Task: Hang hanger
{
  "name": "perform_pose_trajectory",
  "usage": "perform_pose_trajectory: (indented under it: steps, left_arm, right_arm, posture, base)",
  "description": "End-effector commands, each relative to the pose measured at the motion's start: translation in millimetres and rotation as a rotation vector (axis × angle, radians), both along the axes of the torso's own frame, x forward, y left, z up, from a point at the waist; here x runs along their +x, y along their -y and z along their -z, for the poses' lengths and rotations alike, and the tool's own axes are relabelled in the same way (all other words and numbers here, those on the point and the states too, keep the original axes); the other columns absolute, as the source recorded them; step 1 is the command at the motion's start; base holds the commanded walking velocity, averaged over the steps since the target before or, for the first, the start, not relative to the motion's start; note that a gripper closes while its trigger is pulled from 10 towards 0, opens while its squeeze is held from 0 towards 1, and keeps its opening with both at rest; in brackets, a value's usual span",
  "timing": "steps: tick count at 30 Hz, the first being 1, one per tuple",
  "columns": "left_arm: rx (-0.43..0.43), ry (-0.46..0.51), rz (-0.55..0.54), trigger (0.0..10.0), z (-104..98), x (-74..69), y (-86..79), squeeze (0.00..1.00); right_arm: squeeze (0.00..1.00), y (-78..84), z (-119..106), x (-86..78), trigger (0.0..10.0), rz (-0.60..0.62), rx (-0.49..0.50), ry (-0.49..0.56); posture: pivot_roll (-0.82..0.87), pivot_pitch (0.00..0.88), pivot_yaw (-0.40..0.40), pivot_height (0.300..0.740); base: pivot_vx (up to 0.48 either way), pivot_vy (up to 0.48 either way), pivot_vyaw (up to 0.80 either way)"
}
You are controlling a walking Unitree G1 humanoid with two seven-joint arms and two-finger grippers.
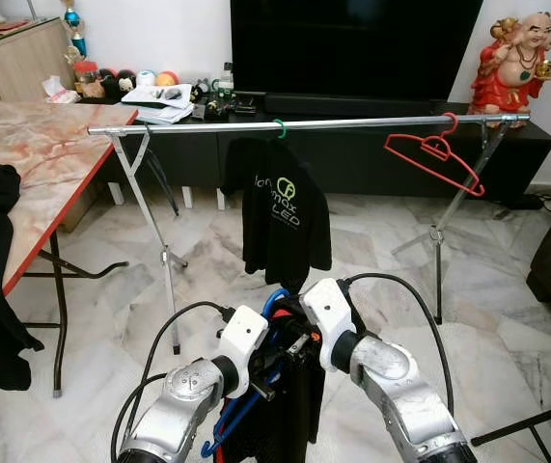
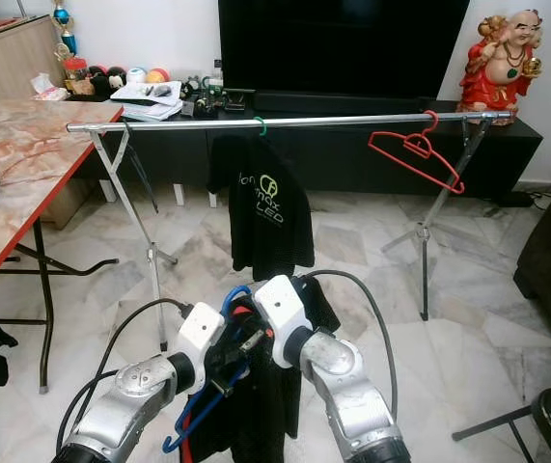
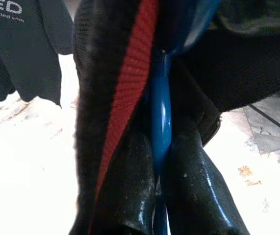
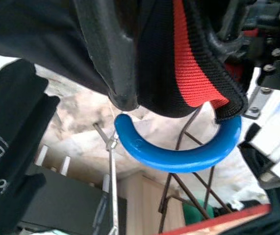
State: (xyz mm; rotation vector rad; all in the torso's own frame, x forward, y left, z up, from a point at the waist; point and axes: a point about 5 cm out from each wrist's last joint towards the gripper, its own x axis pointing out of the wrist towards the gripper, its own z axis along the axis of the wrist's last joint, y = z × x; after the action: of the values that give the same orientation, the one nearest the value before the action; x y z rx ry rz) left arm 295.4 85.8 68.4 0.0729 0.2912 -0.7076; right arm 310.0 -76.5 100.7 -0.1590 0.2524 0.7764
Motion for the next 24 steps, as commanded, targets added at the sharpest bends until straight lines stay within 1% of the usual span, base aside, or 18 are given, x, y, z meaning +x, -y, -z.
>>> perform_pose_trajectory:
  steps: [1,2,3,5,6,8,12,14,16,19,20,24]
  left_arm:
    - [-0.051,0.097,0.002,10.0,-22,9.2,3.2,0.00]
    - [-0.051,0.097,-0.001,10.0,-22,9.5,2.8,0.00]
    - [-0.053,0.097,-0.005,10.0,-22,9.7,2.2,0.00]
    - [-0.054,0.098,-0.007,10.0,-22,9.8,2.0,0.00]
    - [-0.060,0.103,-0.017,10.0,-23,10.8,1.5,0.00]
    - [-0.065,0.110,-0.026,10.0,-24,11.5,1.2,0.00]
    - [-0.118,0.164,-0.104,10.0,-33,18.5,-3.3,0.00]
    - [-0.192,0.191,-0.140,10.0,-42,21.8,-5.4,0.00]
    - [-0.229,0.205,-0.156,10.0,-47,23.4,-6.4,0.00]
    - [-0.231,0.215,-0.157,10.0,-49,24.2,-6.7,0.00]
    - [-0.223,0.209,-0.154,10.0,-48,24.0,-6.8,0.00]
    - [-0.218,0.209,-0.156,10.0,-45,23.5,-7.1,0.00]
  right_arm:
    - [0.70,11.2,14,0.6,10.0,0.067,-0.050,-0.062]
    - [0.71,12.0,14,1.2,10.0,0.072,-0.047,-0.061]
    - [0.93,12.5,13,1.4,10.0,0.071,-0.046,-0.058]
    - [0.93,12.5,13,1.3,10.0,0.070,-0.047,-0.057]
    - [1.00,12.1,12,0.2,10.0,0.061,-0.049,-0.055]
    - [1.00,12.1,12,-0.5,10.0,0.057,-0.051,-0.055]
    - [1.00,10.8,15,-7.0,10.0,0.026,-0.059,-0.066]
    - [1.00,10.1,16,-11.6,10.0,0.009,-0.066,-0.069]
    - [1.00,11.1,17,-13.8,10.0,0.010,-0.077,-0.070]
    - [1.00,12.4,19,-15.5,10.0,0.013,-0.092,-0.073]
    - [1.00,14.4,20,-16.3,10.0,0.019,-0.112,-0.072]
    - [1.00,19.0,20,-19.2,10.0,0.015,-0.131,-0.074]
  posture:
    - [0.03,0.000,-0.044,0.740]
    - [0.03,0.000,-0.044,0.740]
    - [0.03,0.000,-0.043,0.740]
    - [0.03,0.000,-0.043,0.740]
    - [0.03,0.000,-0.044,0.740]
    - [0.03,0.000,-0.044,0.740]
    - [0.02,0.000,-0.046,0.740]
    - [0.02,0.000,-0.046,0.740]
    - [0.02,0.000,-0.047,0.740]
    - [0.02,0.000,-0.047,0.740]
    - [0.02,0.000,-0.048,0.740]
    - [0.02,0.000,-0.050,0.740]
  base:
    - [0.000,0.000,0.00]
    - [0.000,0.000,0.00]
    - [0.000,0.000,0.00]
    - [0.000,0.000,0.00]
    - [0.000,0.000,0.00]
    - [0.000,0.000,0.00]
    - [0.000,0.000,0.00]
    - [0.000,0.000,0.00]
    - [0.000,0.000,0.00]
    - [0.000,0.000,0.00]
    - [0.000,0.000,0.00]
    - [0.000,0.000,0.00]
